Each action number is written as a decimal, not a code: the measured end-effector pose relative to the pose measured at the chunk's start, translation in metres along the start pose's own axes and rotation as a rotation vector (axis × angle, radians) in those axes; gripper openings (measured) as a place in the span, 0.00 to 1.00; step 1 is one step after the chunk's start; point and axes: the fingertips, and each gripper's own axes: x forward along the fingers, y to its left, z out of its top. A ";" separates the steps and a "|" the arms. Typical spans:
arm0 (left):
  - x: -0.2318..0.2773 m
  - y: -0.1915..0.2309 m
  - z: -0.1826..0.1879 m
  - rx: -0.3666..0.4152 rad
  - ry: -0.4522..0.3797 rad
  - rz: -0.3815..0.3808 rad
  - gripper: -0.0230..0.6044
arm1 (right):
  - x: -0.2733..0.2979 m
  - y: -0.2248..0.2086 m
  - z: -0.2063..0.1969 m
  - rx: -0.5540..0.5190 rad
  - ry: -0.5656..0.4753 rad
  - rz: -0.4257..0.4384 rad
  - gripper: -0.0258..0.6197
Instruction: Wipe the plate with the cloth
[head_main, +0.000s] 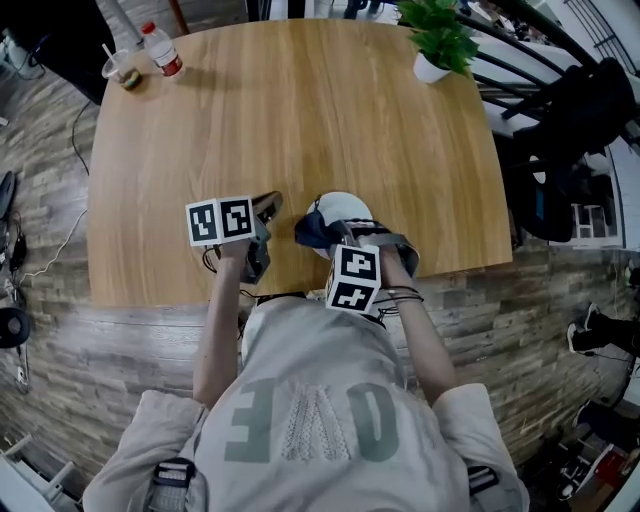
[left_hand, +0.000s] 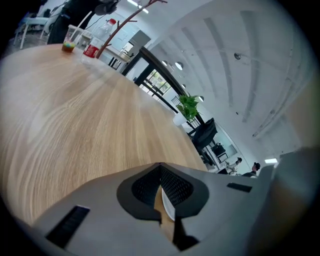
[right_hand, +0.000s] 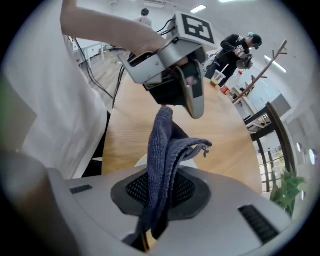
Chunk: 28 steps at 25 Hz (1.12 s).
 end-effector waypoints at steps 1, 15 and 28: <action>-0.004 -0.006 0.007 0.028 -0.021 0.000 0.05 | -0.006 -0.010 0.006 0.024 -0.030 -0.035 0.13; -0.147 -0.261 0.140 0.841 -0.665 -0.106 0.05 | -0.270 -0.139 0.048 0.598 -0.853 -0.748 0.13; -0.132 -0.334 0.111 1.051 -0.785 -0.149 0.05 | -0.328 -0.115 -0.049 0.962 -0.911 -1.052 0.13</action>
